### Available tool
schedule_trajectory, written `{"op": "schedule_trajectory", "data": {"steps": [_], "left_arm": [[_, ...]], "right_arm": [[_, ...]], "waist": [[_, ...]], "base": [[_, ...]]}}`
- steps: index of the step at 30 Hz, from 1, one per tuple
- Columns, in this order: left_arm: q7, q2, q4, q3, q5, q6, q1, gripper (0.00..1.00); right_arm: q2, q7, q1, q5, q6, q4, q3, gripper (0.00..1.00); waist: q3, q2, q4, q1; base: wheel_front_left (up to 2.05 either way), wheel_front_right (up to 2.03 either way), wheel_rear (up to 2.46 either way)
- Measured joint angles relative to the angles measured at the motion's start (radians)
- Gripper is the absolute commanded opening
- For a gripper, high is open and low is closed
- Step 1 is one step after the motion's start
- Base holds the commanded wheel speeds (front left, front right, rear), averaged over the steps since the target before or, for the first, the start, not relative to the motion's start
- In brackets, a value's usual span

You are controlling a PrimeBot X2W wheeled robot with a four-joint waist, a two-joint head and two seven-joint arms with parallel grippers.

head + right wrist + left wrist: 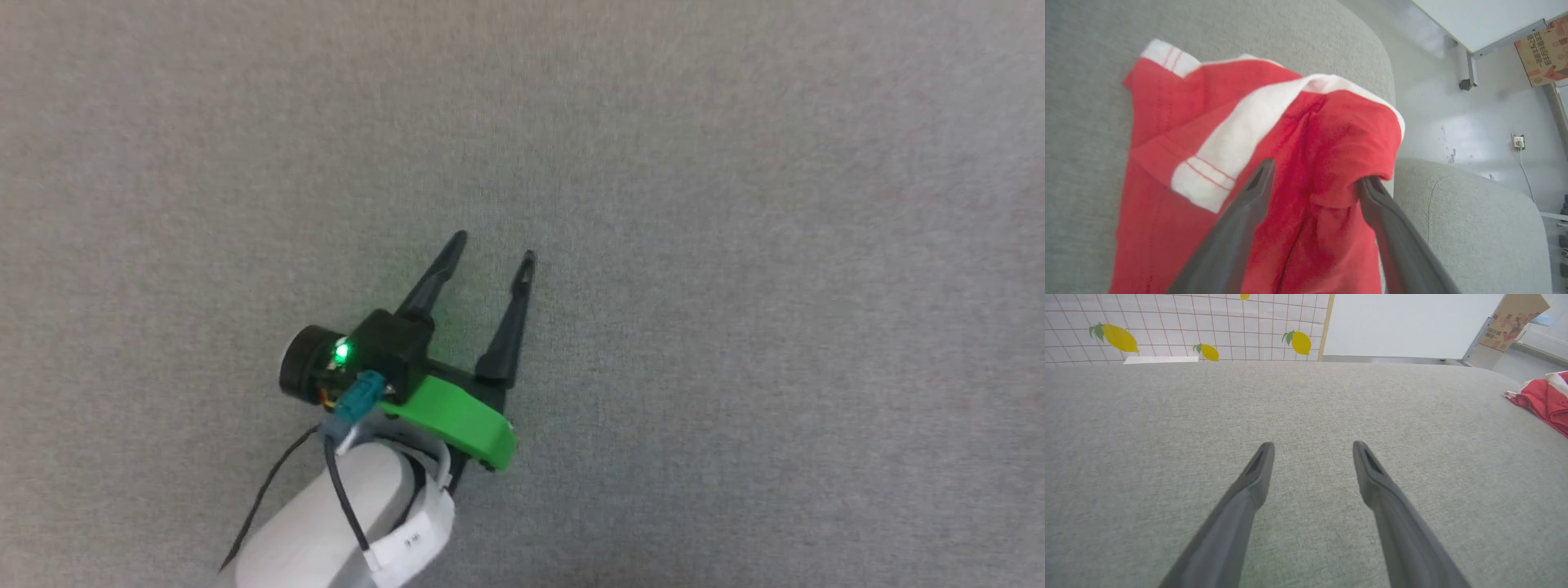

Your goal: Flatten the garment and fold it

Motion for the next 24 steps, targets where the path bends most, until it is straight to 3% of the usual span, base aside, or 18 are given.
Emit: {"op": "schedule_trajectory", "data": {"steps": [12, 18, 24], "left_arm": [[0.002, 0.041, 0.028, 0.083, -0.064, 0.038, 0.044, 1.0], [0.021, 0.065, 0.009, 0.103, -0.081, 0.058, 0.075, 1.0], [0.03, 0.086, 0.0, 0.122, -0.115, 0.082, 0.124, 1.0]], "right_arm": [[0.19, -0.158, -0.037, 0.039, 0.0, -0.13, -0.039, 1.0], [0.309, -0.24, 0.003, 0.041, 0.0, -0.217, -0.137, 1.0], [0.494, -0.292, 0.17, -0.002, 0.0, -0.35, -0.282, 1.0]], "waist": [[-0.208, -0.0001, -0.005, -0.0001], [-0.293, 0.0, 0.003, -0.0001], [-0.357, 0.0, 0.019, -0.0001]], "base": [[0.0, 0.0, 0.0], [0.0, 0.0, 0.0], [0.0, 0.0, 0.0]]}}
